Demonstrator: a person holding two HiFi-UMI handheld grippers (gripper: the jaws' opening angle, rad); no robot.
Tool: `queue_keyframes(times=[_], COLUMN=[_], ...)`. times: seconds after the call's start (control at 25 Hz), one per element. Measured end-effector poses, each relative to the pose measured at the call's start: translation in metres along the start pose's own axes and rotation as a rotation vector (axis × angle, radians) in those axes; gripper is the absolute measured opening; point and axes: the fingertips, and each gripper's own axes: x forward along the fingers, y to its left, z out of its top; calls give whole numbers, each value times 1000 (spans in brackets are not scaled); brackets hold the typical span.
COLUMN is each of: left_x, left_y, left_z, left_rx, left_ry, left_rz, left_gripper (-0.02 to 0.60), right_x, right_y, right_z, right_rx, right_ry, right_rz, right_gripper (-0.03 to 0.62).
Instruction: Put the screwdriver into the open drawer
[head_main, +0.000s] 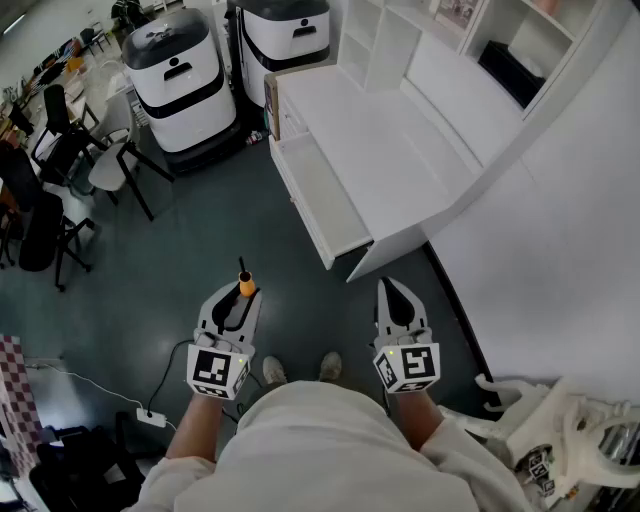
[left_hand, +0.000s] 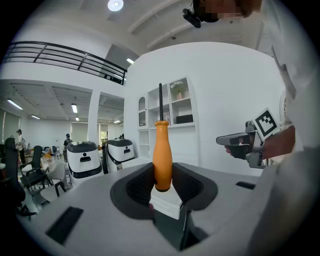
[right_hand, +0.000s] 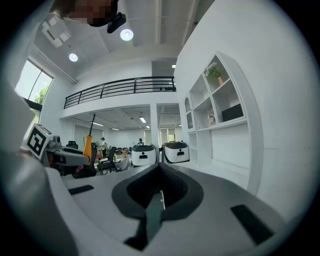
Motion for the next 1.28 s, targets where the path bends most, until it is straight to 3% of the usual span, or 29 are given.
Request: queue_keyframes(times=[0.68, 1.28], left_x=[17, 37], left_y=[-15, -26], left_z=[1, -1], left_rx=[-15, -25], left_ry=[2, 11], left_rz=[16, 97], left_gripper=[112, 112], right_x=[1, 11], right_y=[-24, -56], right_z=[-6, -20], right_rx=[18, 3], right_ry=[-6, 27], right_rz=[31, 108], right_gripper=[3, 4])
